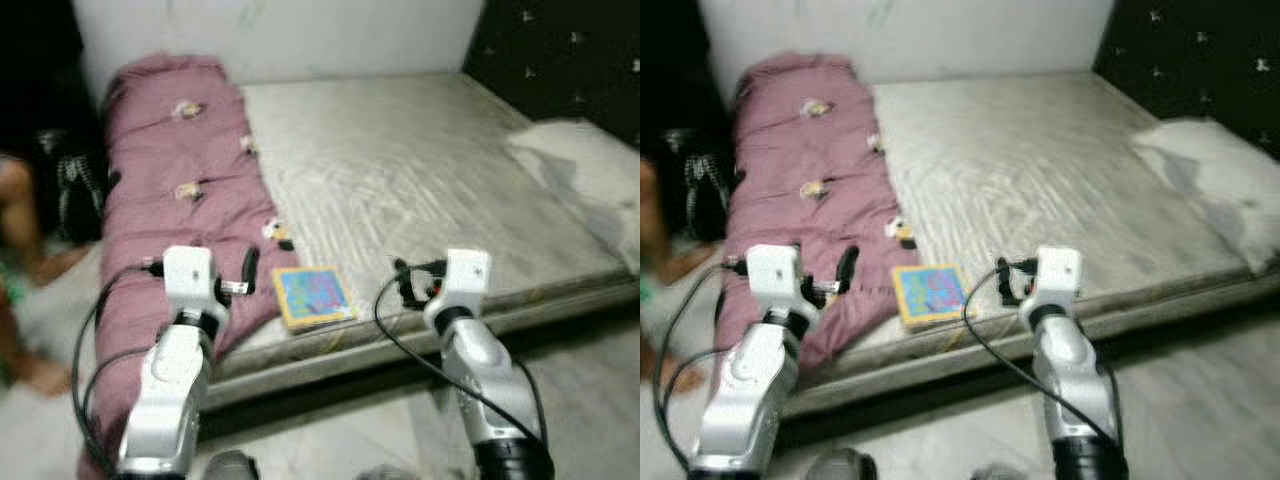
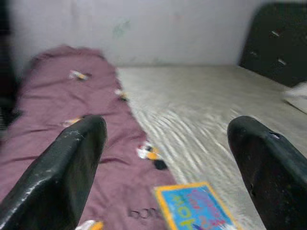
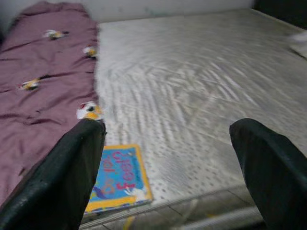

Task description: Clean up the room

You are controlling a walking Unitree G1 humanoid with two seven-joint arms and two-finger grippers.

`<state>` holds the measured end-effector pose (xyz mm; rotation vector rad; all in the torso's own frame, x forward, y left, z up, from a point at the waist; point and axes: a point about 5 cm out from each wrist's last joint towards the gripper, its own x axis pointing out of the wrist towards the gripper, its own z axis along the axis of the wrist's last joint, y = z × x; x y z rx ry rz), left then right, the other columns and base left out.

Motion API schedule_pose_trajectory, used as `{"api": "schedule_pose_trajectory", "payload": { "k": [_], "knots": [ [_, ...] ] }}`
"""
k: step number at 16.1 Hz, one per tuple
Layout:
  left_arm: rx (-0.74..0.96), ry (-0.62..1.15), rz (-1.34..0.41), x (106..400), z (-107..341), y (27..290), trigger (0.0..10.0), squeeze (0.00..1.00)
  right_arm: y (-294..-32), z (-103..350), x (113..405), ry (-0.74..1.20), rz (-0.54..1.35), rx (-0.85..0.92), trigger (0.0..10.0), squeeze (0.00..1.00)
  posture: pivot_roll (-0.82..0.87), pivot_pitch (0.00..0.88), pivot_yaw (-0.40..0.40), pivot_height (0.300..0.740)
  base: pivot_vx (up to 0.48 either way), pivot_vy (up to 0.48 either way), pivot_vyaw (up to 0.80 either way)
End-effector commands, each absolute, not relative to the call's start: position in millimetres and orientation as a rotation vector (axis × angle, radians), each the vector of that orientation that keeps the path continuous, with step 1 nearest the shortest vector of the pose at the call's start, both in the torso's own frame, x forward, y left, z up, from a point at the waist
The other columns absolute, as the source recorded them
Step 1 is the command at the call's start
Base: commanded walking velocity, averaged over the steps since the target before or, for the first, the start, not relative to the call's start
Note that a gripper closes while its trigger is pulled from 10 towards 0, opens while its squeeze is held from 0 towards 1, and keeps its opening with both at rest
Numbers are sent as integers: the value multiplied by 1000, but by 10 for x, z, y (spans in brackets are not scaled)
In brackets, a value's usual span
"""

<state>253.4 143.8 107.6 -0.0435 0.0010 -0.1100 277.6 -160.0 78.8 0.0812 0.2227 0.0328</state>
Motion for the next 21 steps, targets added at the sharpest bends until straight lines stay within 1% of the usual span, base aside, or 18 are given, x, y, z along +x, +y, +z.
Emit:
{"api": "schedule_pose_trajectory", "payload": {
  "k": [1, 15, 16, 21],
  "knots": [
    [-57, 15, -112, 2509, 1041, 1448, 10000, 0, -1593, 820, 2798, 214, 34, 81, 10000, 0, 10, 0, -28, 740, 285, 0, 0],
    [-76, 1, -138, 2495, 1050, 1420, 10000, 0, -1597, 811, 2799, 222, 32, 74, 10000, 0, 7, 0, -28, 740, 333, 0, 0],
    [-67, 26, -105, 2502, 1025, 1438, 10000, 0, -1594, 811, 2802, 222, 32, 73, 10000, 0, 8, 0, -27, 740, 0, 0, 0],
    [-73, 47, -71, 2529, 1001, 1478, 10000, 0, -1590, 804, 2808, 226, 35, 70, 10000, 0, 11, 0, -28, 740, 0, 0, 0]
  ]
}}
